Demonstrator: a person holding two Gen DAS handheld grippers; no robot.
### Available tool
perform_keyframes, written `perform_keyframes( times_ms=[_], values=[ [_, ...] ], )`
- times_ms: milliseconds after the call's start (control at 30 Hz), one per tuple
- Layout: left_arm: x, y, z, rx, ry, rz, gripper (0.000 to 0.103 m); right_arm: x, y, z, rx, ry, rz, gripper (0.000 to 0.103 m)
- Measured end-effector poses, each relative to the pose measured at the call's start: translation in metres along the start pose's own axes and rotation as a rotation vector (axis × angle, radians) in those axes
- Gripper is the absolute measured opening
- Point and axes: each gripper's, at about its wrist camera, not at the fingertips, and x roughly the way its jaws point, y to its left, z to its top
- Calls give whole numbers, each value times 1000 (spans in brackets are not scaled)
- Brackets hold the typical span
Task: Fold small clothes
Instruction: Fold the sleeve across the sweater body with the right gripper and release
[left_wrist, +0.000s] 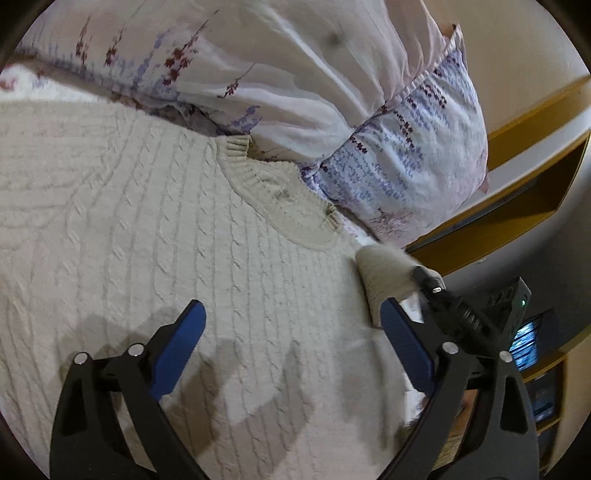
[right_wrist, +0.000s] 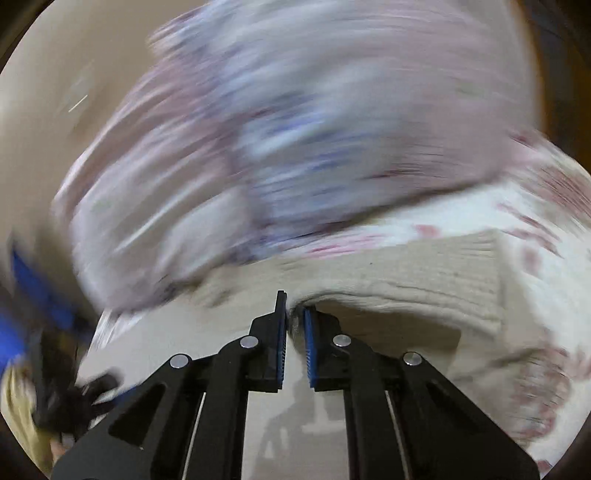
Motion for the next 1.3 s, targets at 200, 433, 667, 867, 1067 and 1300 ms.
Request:
perform_keyframes(
  times_ms=[200,433,667,867,1067,1300],
  values=[
    [10,5,-2,-53,44,-6,85,57,50,-47,-176,287,110,21],
    [26,6,-2,-100,67,3,68,23,11,-48,-15,254,131,52],
    [50,18,9,-178,57,25,8,-10,-58,-55,255,188,101,52],
    [29,9,21,-91,-17,37,7,-33,-107,-54,449,59,21,52],
    [-6,22,22,-29,-87,197,7,-43,-144,-55,574,-22,-73,46],
    [3,34,13,-27,-43,286,10,-39,-152,-64,562,-39,-193,8]
  ],
)
